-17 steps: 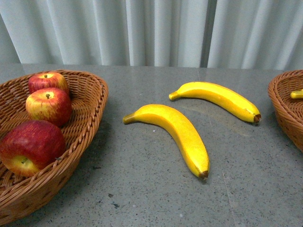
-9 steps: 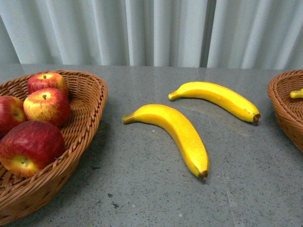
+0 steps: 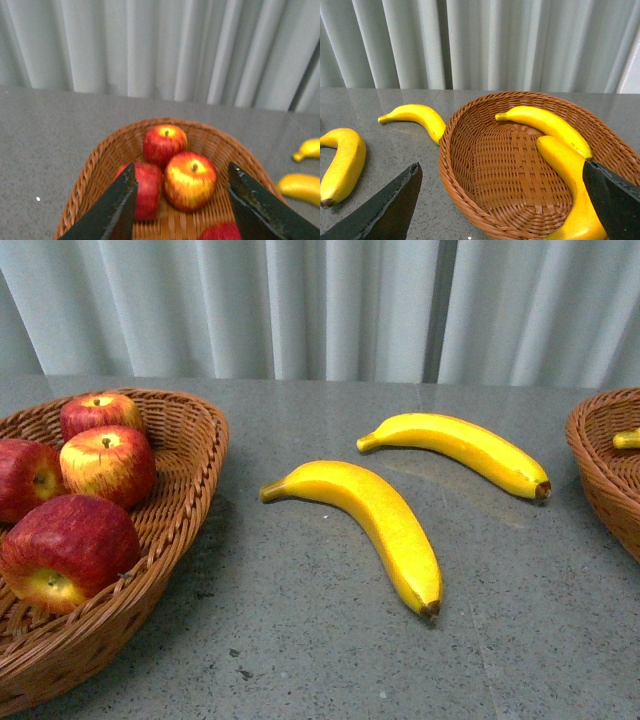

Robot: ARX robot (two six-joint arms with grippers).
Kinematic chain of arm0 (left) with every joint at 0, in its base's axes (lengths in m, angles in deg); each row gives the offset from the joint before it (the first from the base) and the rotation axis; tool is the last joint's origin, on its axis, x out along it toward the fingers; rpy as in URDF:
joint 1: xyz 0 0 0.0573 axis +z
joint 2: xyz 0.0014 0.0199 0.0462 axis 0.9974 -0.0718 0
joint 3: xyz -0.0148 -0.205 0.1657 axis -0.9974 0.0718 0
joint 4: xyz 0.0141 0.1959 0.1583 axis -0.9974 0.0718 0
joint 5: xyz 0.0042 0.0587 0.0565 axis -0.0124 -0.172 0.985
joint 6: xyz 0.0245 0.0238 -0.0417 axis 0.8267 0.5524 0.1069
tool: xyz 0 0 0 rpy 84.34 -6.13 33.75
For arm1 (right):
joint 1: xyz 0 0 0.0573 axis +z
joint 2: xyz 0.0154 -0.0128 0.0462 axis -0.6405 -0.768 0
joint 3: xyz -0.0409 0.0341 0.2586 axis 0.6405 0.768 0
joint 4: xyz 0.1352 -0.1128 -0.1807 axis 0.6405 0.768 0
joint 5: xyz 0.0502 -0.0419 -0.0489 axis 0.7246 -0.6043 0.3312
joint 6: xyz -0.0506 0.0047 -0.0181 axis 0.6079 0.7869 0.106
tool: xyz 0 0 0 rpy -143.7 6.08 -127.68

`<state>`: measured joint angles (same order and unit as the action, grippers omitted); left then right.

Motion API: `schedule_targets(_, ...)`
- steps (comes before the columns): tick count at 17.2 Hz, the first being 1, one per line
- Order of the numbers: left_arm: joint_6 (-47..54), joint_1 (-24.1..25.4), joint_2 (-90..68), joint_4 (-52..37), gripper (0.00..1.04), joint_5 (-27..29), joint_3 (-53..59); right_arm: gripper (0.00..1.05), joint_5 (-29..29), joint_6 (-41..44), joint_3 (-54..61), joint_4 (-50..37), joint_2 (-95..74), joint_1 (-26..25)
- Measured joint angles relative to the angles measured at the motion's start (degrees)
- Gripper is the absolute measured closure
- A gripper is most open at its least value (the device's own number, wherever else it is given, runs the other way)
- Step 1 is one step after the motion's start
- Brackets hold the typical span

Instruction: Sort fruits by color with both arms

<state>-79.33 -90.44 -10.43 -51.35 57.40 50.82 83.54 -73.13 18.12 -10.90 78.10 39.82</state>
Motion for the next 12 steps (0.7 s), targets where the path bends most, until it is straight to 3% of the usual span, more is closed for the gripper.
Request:
schedule_targets(2, 1.75, 4.2, 3.65, 1.2, 0.75, -5.38, 3.76, 0.07, 0.0, -0.02, 0.0, 0.02, 0.0, 0.0)
schedule_targets(5, 1.77, 4.87, 5.44, 1.36, 0.84, -5.01, 4.35, 0.07, -0.02, -0.02, 0.0, 0.04, 0.0, 0.0)
schedule_targets(6, 1.79, 4.68, 7.91, 2.08, 0.97, -5.53, 5.4, 0.07, 0.0, 0.0, 0.0, 0.02, 0.0, 0.0)
schedule_targets(7, 1.81, 4.48, 9.51, 3.1, 1.03, -5.66, 6.45, 0.07, 0.0, 0.0, 0.0, 0.02, 0.0, 0.0)
schedule_targets(12, 1.92, 4.5, 20.52, 10.56, 1.03, -5.66, 10.54, 0.07, 0.0, 0.0, 0.0, 0.02, 0.0, 0.0)
